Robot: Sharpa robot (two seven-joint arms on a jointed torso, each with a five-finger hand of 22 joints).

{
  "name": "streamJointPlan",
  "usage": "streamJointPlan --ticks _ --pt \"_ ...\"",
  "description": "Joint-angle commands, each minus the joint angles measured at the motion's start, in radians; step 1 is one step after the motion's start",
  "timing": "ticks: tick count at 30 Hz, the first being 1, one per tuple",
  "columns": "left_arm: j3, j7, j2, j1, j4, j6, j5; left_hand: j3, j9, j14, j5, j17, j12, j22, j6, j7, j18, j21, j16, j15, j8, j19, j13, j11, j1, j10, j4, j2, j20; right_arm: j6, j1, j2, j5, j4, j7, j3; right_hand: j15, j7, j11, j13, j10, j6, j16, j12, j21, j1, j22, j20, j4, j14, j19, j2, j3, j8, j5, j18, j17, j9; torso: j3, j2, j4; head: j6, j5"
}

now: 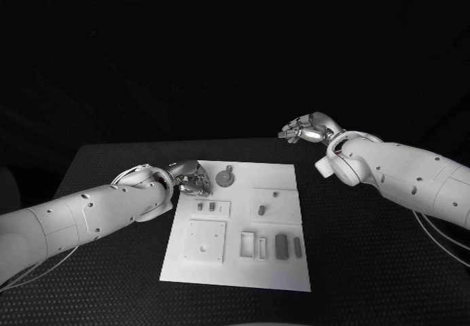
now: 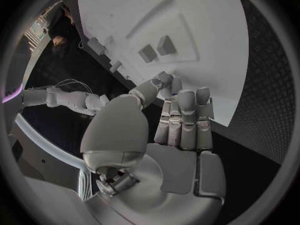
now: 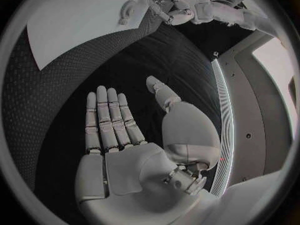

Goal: Assemble the parts on the task board

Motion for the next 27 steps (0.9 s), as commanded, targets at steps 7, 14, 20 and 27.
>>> streamJointPlan --ticks 7,14,20,27 --pt "0.0 0.001 0.018 -0.001 -0.008 0.016 -0.004 0.008 0.001 0.005 0.003 -0.001 -0.005 0.018 0.003 0.001 0.007 0.003 0.007 -0.005 0.001 0.005 0.0 -0.001 0.0 0.007 -0.001 0.013 -0.068 0.012 0.0 0.002 -0.001 0.002 0.008 0.0 0.0 0.015 0.001 -0.002 0.006 -0.002 0.004 0.006 -0.006 -0.011 0.001 0.009 0.002 -0.01 -0.001 0.0 0.006 0.005 0.006 0.015 -0.002 -0.002 0.0001 0.0 -0.001 -0.001 0.002" --pt "0.0 0.004 0.027 -0.011 -0.015 0.013 -0.004 0.008 0.001 0.005 0.003 -0.001 -0.005 0.018 0.003 0.001 0.007 0.004 0.007 -0.005 0.001 0.005 0.0 -0.001 -0.001 0.007 -0.001 0.014 -0.068 0.012 0.0 0.002 -0.001 0.001 0.008 0.0 0.0 0.015 0.001 -0.002 0.006 -0.002 0.004 0.006 -0.006 -0.011 0.002 0.009 0.002 -0.01 -0.001 0.0 0.006 0.005 0.006 0.015 -0.002 -0.002 0.0004 0.001 -0.0013 -0.003 0.0" --pt "0.0 0.0 0.029 -0.012 -0.015 0.027 -0.006 0.008 0.001 0.005 0.003 -0.002 -0.006 0.018 0.003 0.001 0.007 0.004 0.007 -0.005 0.001 0.006 0.0 -0.001 -0.001 0.007 -0.002 0.014 -0.068 0.013 0.0 0.002 -0.001 0.002 0.008 0.0 0.0 0.015 0.001 -0.003 0.006 -0.002 0.004 0.006 -0.006 -0.011 0.002 0.009 0.002 -0.01 -0.001 0.0 0.006 0.005 0.006 0.015 -0.002 -0.002 0.0003 0.0 -0.0001 -0.004 -0.003" --pt "-0.001 -0.044 0.026 -0.012 -0.012 0.072 -0.071 0.01 0.001 0.006 0.004 -0.002 -0.008 0.018 0.003 0.001 0.007 0.004 0.008 -0.005 0.0 0.006 0.0 -0.001 0.002 0.007 -0.005 0.015 -0.068 0.013 0.0 -0.001 -0.001 0.002 0.007 0.0 0.0 0.015 0.001 -0.003 0.006 -0.002 0.005 0.007 -0.006 -0.011 0.002 0.009 0.002 -0.01 -0.001 0.0 0.006 0.005 0.006 0.015 -0.002 -0.003 0.0004 0.0 -0.0006 -0.005 -0.004"
